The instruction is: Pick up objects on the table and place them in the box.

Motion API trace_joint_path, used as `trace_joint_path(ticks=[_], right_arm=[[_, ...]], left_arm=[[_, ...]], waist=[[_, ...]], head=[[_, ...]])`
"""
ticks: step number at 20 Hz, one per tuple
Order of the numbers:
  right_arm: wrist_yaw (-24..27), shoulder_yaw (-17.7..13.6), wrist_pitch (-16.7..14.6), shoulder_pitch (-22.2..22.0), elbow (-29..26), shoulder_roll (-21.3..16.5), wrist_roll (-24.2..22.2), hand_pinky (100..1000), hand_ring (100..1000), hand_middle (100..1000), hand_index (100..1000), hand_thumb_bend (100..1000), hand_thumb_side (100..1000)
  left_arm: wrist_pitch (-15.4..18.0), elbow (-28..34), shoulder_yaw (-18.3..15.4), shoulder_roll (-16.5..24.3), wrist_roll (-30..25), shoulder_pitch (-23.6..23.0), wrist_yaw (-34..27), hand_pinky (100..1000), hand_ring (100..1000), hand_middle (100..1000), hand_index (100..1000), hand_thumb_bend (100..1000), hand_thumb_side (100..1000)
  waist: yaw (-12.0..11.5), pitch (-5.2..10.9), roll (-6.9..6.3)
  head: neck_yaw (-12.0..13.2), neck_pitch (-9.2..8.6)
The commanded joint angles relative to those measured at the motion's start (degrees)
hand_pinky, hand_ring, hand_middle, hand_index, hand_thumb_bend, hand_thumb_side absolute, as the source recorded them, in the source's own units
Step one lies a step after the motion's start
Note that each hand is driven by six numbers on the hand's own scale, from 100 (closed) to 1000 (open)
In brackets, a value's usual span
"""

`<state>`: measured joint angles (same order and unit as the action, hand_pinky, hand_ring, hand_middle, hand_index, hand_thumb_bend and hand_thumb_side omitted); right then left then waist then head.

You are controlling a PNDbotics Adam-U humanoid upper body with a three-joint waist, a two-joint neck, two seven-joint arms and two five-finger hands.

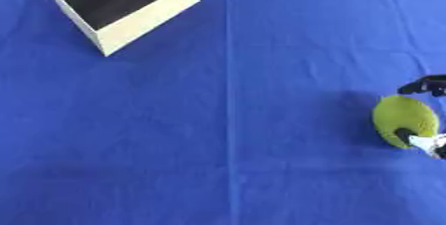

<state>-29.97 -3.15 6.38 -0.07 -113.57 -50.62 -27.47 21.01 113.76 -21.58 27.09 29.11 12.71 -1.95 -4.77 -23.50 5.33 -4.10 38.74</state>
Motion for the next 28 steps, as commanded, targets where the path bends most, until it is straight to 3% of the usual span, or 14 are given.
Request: trace_joint_path(ticks=[1, 5, 12, 15, 21, 28], right_arm=[[-0.4, -0.4, 0.0, 0.0, 0.5, -1.1, -1.3, 827, 840, 759, 864, 323, 435], [-0.5, -0.1, 0.0, 0.2, 2.1, -1.2, -2.3, 817, 811, 743, 863, 348, 406], [-1.0, 0.6, 0.0, 1.0, 3.7, -1.0, -0.7, 774, 746, 665, 834, 423, 156], [-0.8, 1.0, 0.8, 1.0, 3.6, -0.8, 1.5, 750, 718, 625, 806, 343, 100], [0.2, 2.1, 2.3, 0.5, 2.3, -0.3, 6.4, 703, 649, 566, 725, 133, 100], [2.7, 3.0, 1.6, 0.0, -0.4, 0.0, 9.1, 667, 588, 494, 651, 100, 100]], left_arm=[[0.1, 0.8, -0.2, 1.0, -0.2, 0.6, -0.2, 791, 518, 525, 534, 329, 100], [0.1, 0.8, -0.1, 1.0, -0.2, 0.6, -0.2, 790, 518, 525, 534, 326, 100], [0.0, 0.8, 0.0, 1.0, -0.2, 0.8, -0.3, 790, 518, 524, 533, 316, 100], [0.0, 0.8, 0.0, 0.9, -0.2, 0.8, -0.3, 790, 517, 524, 533, 310, 100], [-0.1, 0.8, 0.0, 1.0, 0.0, 0.9, -0.3, 789, 517, 523, 532, 304, 100], [-0.2, 0.8, 0.0, 0.9, 0.0, 0.8, -0.3, 789, 515, 522, 531, 296, 100]], waist=[[-0.1, 0.97, -0.2], [-0.3, 1.03, -0.2], [-0.5, 1.05, -0.26], [-0.6, 1.04, -0.24], [-0.7, 1.09, -0.2], [-0.6, 1.1, -0.2]], head=[[0.1, -0.43], [0.1, -0.45], [0.0, -0.48], [-0.1, -0.45], [-0.1, -0.43], [-0.1, -0.46]])
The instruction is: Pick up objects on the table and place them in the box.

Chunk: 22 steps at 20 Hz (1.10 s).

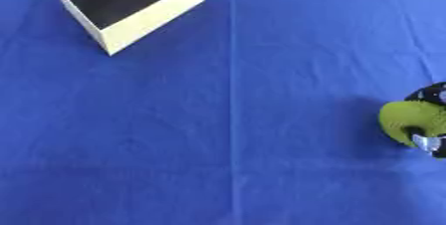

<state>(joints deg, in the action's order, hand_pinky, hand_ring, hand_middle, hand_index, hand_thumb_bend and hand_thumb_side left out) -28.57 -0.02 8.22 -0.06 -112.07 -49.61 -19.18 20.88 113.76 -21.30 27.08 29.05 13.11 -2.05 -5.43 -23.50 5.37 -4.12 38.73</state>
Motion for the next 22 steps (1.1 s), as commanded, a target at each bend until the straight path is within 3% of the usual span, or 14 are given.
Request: trace_joint_path(ticks=[1, 7, 13, 19, 22], right_arm=[[1.7, 0.0, -0.5, 0.0, -2.2, -1.0, 1.1, 665, 581, 486, 639, 100, 100], [1.1, -0.1, -4.4, 1.0, -2.5, -1.5, 5.7, 632, 509, 408, 547, 100, 100], [-3.2, -0.7, -8.4, 3.3, -2.5, -2.9, 11.1, 636, 531, 422, 565, 100, 100], [-4.3, -2.0, -11.8, 7.7, -2.5, -5.1, 14.7, 635, 545, 441, 569, 100, 100], [-1.9, -1.6, -13.2, 12.8, -2.5, -6.4, 16.0, 631, 544, 443, 574, 100, 100]], left_arm=[[-0.1, 0.8, -0.3, 0.9, 0.0, 0.4, -0.2, 789, 515, 522, 530, 296, 100], [-0.3, 0.8, -0.4, 0.9, 0.1, 0.4, -0.1, 788, 515, 521, 530, 292, 100], [-0.3, 0.8, -0.4, 1.0, 0.3, 0.3, 0.0, 788, 514, 520, 530, 289, 100], [-0.4, 0.8, -0.4, 1.1, 0.3, 0.2, 0.0, 789, 513, 519, 529, 286, 100], [-0.4, 0.8, -0.3, 1.1, 0.2, 0.2, 0.0, 788, 512, 519, 529, 285, 100]], waist=[[0.1, 1.09, -0.24], [0.2, 1.2, -0.12], [0.2, 1.32, 0.01], [0.2, 1.31, 0.2], [0.0, 1.37, 0.21]], head=[[0.0, -0.42], [0.2, -0.34], [0.3, -0.16], [0.5, 0.15], [0.3, 0.14]])
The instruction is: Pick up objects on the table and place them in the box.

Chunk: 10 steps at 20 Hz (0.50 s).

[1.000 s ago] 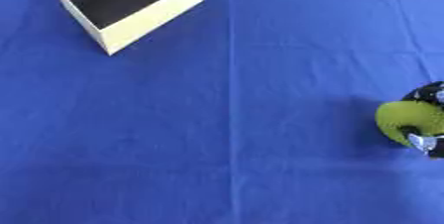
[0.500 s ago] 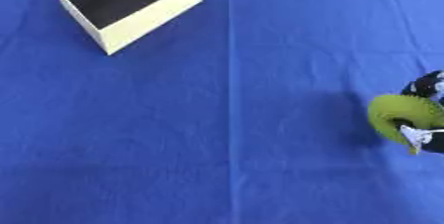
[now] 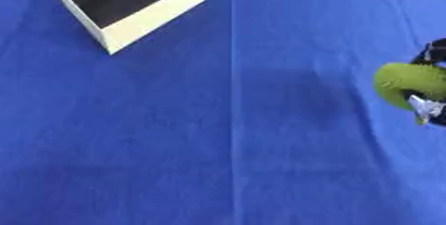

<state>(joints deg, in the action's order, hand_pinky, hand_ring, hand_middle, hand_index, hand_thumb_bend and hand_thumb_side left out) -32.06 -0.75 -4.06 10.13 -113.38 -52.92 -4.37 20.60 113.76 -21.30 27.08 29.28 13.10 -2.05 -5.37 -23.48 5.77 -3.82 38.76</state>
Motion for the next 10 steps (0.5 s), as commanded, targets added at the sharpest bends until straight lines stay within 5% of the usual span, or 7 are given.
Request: trace_joint_path(ticks=[1, 10], right_arm=[[2.6, -0.4, -1.3, 5.0, -1.2, -3.6, 1.2, 631, 544, 443, 574, 100, 100], [7.6, 6.1, 3.6, 26.3, -1.2, -0.7, -4.0, 667, 538, 432, 574, 100, 100]], left_arm=[[-0.1, 0.8, -0.2, 1.1, -0.1, 0.3, -0.1, 788, 512, 519, 529, 285, 100], [0.2, 0.8, 0.3, 1.2, -0.6, 0.3, -0.4, 788, 511, 518, 528, 286, 100]], waist=[[-0.2, 1.39, -0.2], [-1.9, 1.13, -0.42]], head=[[-0.3, 0.06], [-2.7, -1.61]])
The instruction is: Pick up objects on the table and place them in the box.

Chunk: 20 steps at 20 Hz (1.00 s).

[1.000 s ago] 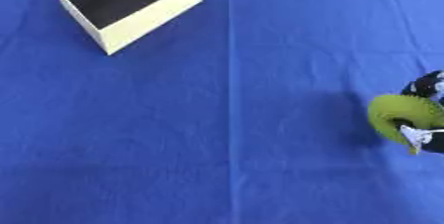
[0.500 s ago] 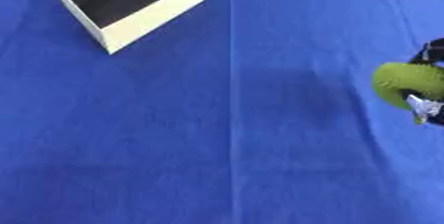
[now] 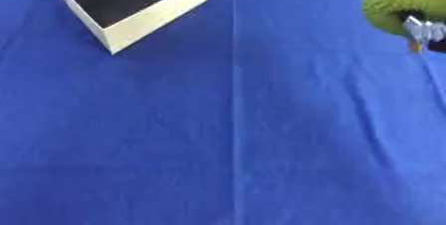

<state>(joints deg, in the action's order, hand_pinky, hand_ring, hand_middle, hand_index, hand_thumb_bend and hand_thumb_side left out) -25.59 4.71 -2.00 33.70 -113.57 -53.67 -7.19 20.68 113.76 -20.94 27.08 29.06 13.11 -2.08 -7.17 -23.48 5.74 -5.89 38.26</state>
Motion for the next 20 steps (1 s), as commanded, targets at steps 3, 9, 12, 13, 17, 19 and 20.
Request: trace_joint_path(ticks=[3, 9, 12, 13, 17, 19, 20], right_arm=[[1.7, 2.4, 3.4, 8.3, -1.0, 3.0, -3.3, 673, 537, 429, 575, 100, 100], [2.6, 5.3, 6.5, 16.9, -0.9, 9.1, -8.2, 669, 533, 427, 579, 100, 100], [2.5, 7.3, 6.9, 21.0, 1.3, 12.5, -10.9, 669, 532, 427, 580, 100, 100], [2.4, 7.9, 6.8, 22.2, 2.4, 13.5, -11.6, 668, 531, 426, 580, 100, 100], [1.2, 10.1, 5.4, 27.1, 7.6, 17.8, -13.5, 668, 531, 426, 581, 100, 100], [0.2, 10.8, 4.5, 29.1, 10.3, 19.6, -13.8, 670, 530, 425, 581, 100, 100], [-0.4, 11.2, 4.1, 30.1, 11.9, 20.6, -13.9, 671, 530, 425, 581, 100, 100]], left_arm=[[0.3, 0.8, 0.1, 1.3, -0.6, 0.2, -0.4, 788, 510, 517, 527, 285, 100], [0.4, 0.8, 0.3, 0.9, -1.0, -0.4, -0.3, 790, 506, 515, 523, 275, 100], [0.5, 0.8, 0.3, 0.8, -1.0, -0.9, -0.2, 791, 505, 515, 522, 271, 100], [0.5, 0.8, 0.3, 0.8, -1.1, -1.0, -0.1, 791, 505, 514, 521, 268, 100], [0.6, 0.8, 0.7, 1.0, -1.5, -0.6, -0.1, 792, 503, 513, 520, 259, 100], [0.5, 0.8, 0.8, 1.0, -1.7, -0.3, -0.2, 792, 503, 513, 520, 258, 100], [0.5, 0.8, 0.9, 1.1, -1.8, -0.2, -0.3, 792, 503, 514, 520, 257, 100]], waist=[[-0.7, 0.93, -0.49], [-2.6, 0.55, -0.45], [-4.0, 0.44, -0.2], [-4.4, 0.35, -0.04], [-6.1, -0.24, 0.9], [-6.7, -0.33, 1.28], [-7.0, -0.33, 1.45]], head=[[-1.5, -1.97], [-3.5, -2.0], [-4.1, -1.68], [-4.2, -1.64], [-4.7, -1.27], [-4.9, -1.15], [-5.0, -1.16]])
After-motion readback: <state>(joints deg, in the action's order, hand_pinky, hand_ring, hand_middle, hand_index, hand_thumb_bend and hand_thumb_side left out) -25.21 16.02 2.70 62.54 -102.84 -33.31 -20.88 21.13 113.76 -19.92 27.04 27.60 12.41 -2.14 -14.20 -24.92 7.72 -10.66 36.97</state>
